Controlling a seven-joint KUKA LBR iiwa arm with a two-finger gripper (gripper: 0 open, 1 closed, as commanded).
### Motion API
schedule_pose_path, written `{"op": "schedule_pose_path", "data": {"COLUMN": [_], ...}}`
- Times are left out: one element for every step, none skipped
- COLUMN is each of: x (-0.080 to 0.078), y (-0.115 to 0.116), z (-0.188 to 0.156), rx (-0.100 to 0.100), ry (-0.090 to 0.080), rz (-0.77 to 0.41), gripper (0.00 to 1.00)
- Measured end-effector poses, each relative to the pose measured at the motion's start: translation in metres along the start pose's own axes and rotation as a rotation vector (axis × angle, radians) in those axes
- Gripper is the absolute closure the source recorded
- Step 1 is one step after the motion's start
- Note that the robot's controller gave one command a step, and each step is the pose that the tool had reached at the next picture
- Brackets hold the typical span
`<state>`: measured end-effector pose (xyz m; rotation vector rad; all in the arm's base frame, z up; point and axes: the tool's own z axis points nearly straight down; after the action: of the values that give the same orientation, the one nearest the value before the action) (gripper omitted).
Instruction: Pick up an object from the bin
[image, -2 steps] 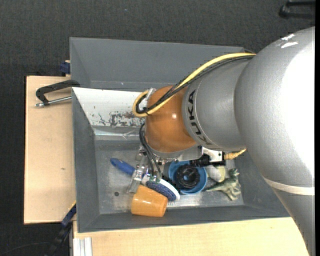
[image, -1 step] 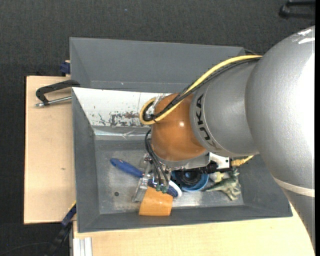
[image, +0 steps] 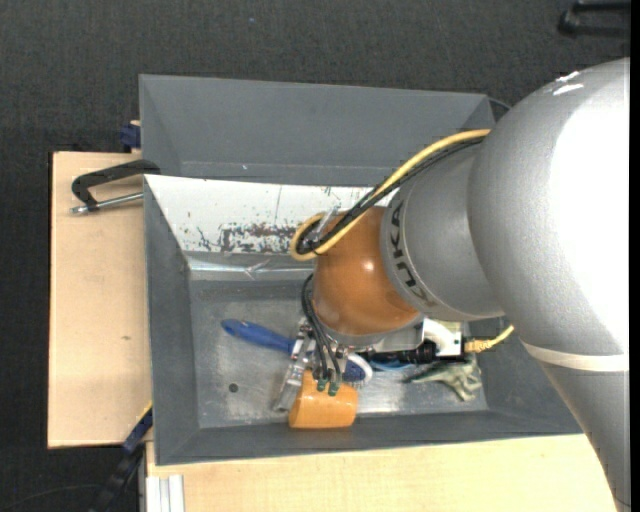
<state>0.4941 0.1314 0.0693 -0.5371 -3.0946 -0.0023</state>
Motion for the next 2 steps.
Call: {"op": "schedule_pose_path", "data": {"x": [-0.0109, -0.0107], "y": [-0.0266, -0.0266], "z": [-0.0016, -0.0012], "rx": [-0.001, -0.001], "ry": [0.000, -0.001], "rz": [0.071, 0.070], "gripper": [0.00, 1.00]}}
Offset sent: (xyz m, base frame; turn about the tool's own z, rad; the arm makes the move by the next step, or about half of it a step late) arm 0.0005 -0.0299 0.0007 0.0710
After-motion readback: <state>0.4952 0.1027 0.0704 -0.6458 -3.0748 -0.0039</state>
